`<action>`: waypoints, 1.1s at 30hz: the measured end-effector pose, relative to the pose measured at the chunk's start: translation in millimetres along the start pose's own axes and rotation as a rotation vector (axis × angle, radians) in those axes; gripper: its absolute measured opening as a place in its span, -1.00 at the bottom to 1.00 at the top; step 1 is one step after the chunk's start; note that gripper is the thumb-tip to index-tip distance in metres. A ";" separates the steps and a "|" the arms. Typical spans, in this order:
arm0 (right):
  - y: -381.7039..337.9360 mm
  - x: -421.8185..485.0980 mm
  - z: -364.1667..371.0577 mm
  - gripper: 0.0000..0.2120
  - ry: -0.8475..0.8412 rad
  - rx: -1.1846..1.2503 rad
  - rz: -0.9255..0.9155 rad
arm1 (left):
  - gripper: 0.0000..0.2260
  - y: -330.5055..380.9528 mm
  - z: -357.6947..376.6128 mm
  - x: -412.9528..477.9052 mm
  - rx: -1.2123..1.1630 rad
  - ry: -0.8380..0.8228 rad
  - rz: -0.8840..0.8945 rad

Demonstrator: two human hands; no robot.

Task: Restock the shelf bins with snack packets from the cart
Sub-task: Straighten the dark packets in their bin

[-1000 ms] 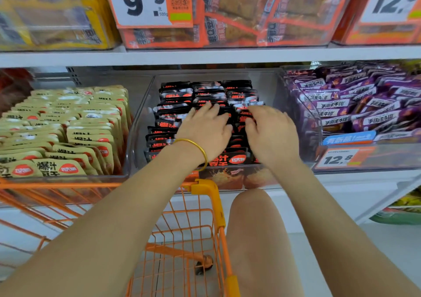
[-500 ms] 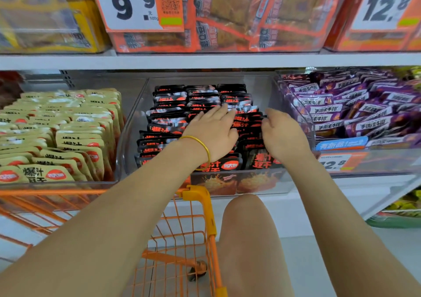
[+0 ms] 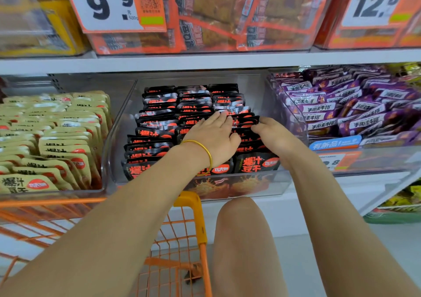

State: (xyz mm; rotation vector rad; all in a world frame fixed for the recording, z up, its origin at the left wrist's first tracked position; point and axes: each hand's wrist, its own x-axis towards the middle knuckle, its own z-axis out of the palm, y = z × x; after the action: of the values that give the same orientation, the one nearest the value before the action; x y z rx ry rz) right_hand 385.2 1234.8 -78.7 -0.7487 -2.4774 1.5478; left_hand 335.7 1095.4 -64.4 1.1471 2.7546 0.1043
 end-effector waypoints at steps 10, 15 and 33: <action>-3.6 -6.9 -0.6 -0.72 -0.045 0.055 0.001 | -0.51 0.3 -0.8 -0.7 -0.009 -0.014 -0.014; -6.1 -11.8 -0.7 -0.72 -0.037 -0.022 -0.065 | -0.52 1.2 -3.0 -8.3 -0.024 0.077 -0.049; -0.5 -20.5 -1.2 -0.52 -0.005 0.198 0.063 | -0.51 -53.1 3.0 -37.2 0.011 0.115 -0.296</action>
State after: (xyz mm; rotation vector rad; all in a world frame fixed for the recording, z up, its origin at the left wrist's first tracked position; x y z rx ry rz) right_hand 403.3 1226.0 -74.6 -0.7978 -2.2794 1.7857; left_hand 324.9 1031.7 -69.7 0.7442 2.9936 0.1223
